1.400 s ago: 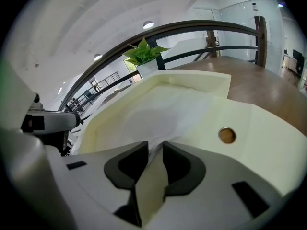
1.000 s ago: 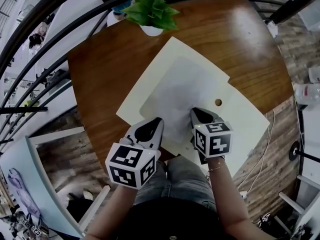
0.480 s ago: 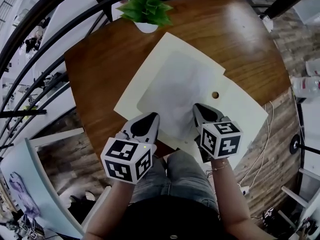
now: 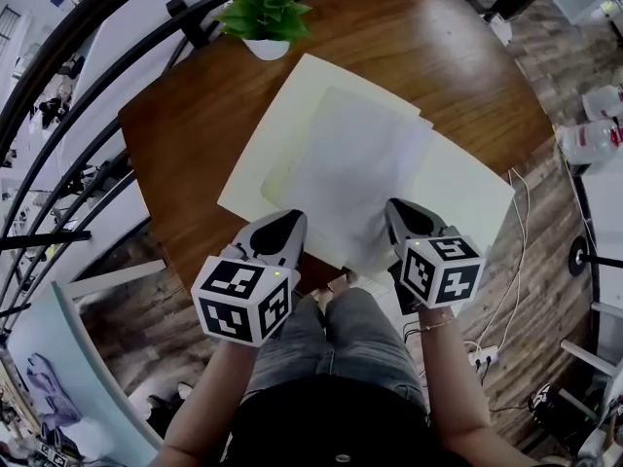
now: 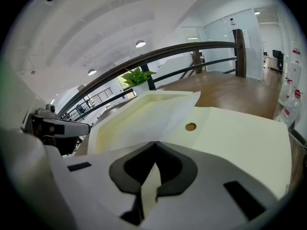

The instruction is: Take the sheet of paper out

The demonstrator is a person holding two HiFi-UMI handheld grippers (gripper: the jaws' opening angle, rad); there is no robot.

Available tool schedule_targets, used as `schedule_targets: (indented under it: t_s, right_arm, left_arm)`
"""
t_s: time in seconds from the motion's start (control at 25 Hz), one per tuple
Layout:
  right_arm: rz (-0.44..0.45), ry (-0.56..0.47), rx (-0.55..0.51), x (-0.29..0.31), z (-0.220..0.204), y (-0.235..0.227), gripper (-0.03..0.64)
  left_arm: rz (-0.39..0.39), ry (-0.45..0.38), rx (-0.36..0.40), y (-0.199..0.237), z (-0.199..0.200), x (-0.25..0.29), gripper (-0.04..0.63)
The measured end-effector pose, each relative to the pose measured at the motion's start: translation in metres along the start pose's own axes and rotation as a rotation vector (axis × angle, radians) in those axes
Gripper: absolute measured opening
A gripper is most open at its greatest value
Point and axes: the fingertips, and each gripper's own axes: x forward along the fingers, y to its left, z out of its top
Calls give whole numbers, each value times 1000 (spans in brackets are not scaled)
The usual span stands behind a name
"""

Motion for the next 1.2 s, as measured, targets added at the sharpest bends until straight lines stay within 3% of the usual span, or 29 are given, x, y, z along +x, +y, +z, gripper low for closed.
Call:
schedule_targets:
  t_s: [0.68, 1.2]
  right_arm:
    - [-215, -153, 124, -99, -16, -69, 28]
    - [-258, -295, 184, -162, -4, -71, 27]
  left_arm:
    - [-123, -13, 117, -53, -1, -4, 23]
    - [-190, -50, 188, -80, 13, -14, 24]
